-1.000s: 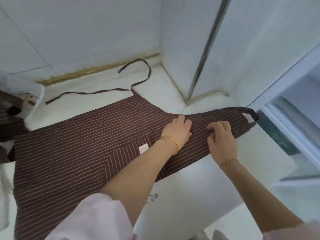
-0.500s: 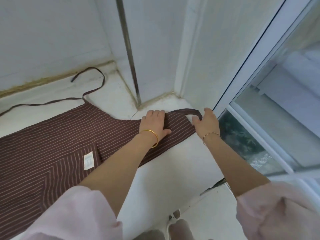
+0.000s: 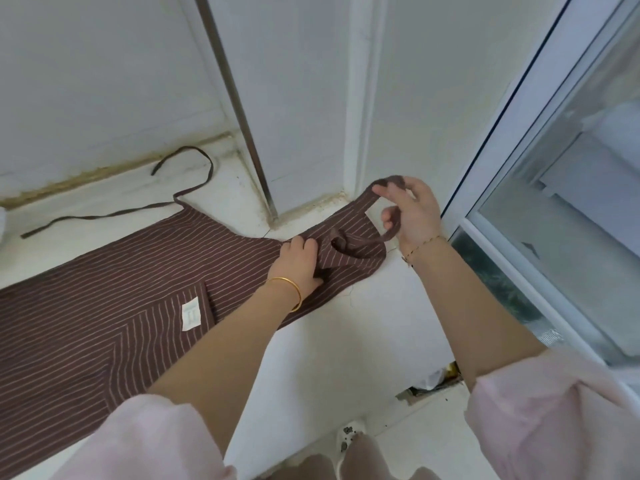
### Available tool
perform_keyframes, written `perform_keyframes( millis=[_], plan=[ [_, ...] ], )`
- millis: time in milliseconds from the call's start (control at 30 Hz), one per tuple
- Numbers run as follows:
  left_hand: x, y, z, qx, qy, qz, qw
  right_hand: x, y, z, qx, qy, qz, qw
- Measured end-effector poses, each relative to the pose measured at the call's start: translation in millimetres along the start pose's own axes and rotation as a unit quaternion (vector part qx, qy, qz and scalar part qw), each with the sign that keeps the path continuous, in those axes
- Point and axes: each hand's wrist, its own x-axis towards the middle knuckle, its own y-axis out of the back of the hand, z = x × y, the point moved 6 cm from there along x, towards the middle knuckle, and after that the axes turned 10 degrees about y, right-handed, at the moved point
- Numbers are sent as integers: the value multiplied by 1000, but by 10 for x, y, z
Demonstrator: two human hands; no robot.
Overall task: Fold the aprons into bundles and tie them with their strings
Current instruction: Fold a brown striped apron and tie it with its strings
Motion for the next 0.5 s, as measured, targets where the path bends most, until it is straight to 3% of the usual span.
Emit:
perform_keyframes(
  millis=[33,100,167,200,267,333,400,433,500],
  plan=[
    [4,-4,16,10,-4,-3,1000,29,-17,-79,-113,36,-21,993],
    [17,5,50,32,-11,-8,999,118,-52,-210,-344,82,-60,934],
    [29,24,87,60,-16,-12,998,197,-6,-221,-476,21,-81,875],
    [33,36,100,76,-19,-14,997,199,27,-181,-469,-43,-86,878],
    [26,64,137,110,-26,-17,993,90,33,-62,-310,-195,-102,925],
    [15,92,164,140,-37,-16,989,-77,-75,4,-9,-299,-112,947],
    [4,112,174,159,-43,-17,986,-92,-122,-30,252,-296,-87,917],
    [-1,117,178,166,-43,-21,985,-54,-94,-55,314,-271,-70,907],
    [-12,134,186,174,-39,-29,983,38,-4,-76,316,-238,-28,918]
  ],
)
